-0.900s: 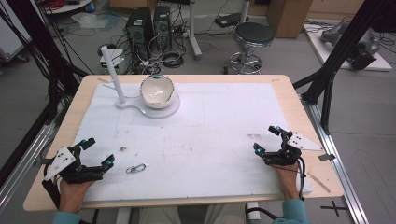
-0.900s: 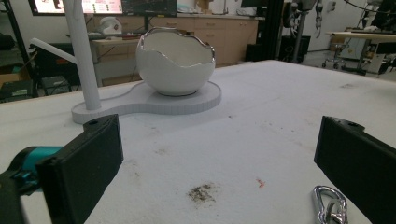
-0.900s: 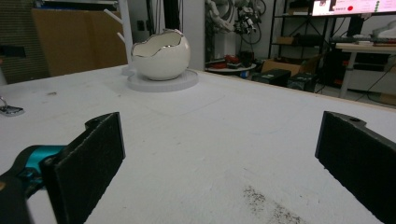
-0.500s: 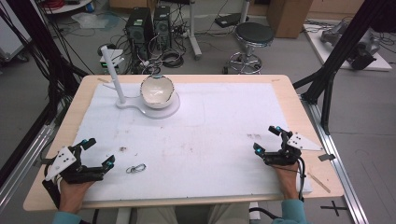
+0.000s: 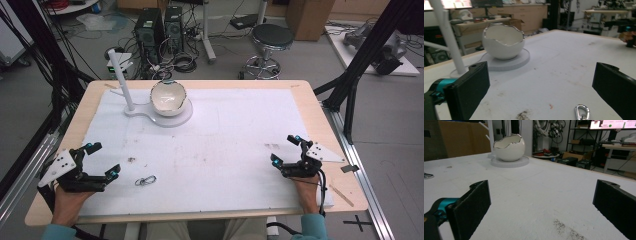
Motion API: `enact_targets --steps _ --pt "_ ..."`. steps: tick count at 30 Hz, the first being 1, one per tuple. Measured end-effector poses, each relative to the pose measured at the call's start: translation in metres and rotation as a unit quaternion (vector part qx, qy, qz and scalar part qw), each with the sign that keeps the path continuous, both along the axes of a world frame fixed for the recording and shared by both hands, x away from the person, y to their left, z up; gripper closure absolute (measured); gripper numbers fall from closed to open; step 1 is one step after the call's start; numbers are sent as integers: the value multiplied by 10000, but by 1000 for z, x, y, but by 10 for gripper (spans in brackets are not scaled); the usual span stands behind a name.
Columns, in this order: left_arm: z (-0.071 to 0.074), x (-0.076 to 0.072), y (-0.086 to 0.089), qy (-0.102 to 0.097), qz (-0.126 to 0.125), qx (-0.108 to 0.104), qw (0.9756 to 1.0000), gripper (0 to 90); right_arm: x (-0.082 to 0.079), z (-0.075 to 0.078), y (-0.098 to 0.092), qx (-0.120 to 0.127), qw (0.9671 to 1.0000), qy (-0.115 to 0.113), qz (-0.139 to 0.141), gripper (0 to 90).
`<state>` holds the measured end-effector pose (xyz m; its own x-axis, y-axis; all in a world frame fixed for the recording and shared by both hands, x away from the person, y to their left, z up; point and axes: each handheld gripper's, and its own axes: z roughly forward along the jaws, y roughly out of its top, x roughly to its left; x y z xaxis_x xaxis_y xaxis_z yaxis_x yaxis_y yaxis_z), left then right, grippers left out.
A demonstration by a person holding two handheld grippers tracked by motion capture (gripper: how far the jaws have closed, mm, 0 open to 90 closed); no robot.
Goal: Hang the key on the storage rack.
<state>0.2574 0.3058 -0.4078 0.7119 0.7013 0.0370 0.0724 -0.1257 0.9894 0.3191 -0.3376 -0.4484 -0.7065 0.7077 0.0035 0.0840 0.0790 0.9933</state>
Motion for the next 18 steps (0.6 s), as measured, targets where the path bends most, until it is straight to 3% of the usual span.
enact_targets --steps 4,7,8,12,16,17,18 --pt "25 3 -9 135 -346 454 9983 17 0 0 0 19 10000 11 -1 6" --pt "44 6 -16 312 -557 811 9947 17 0 0 0 41 10000 41 10 6" --pt "50 7 -19 466 -669 923 9924 17 0 0 -1 41 10000 12 6 6" --pt "64 11 -27 639 -829 1442 9840 17 0 0 0 43 10000 40 12 6" --pt "71 17 -35 888 -1008 1786 9747 18 0 0 0 43 10000 41 12 6" --pt "71 18 -37 969 -1073 1878 9715 21 0 0 0 44 10000 34 10 6" --pt "71 20 -40 1056 -1167 2023 9666 31 0 0 0 43 10000 33 8 6"
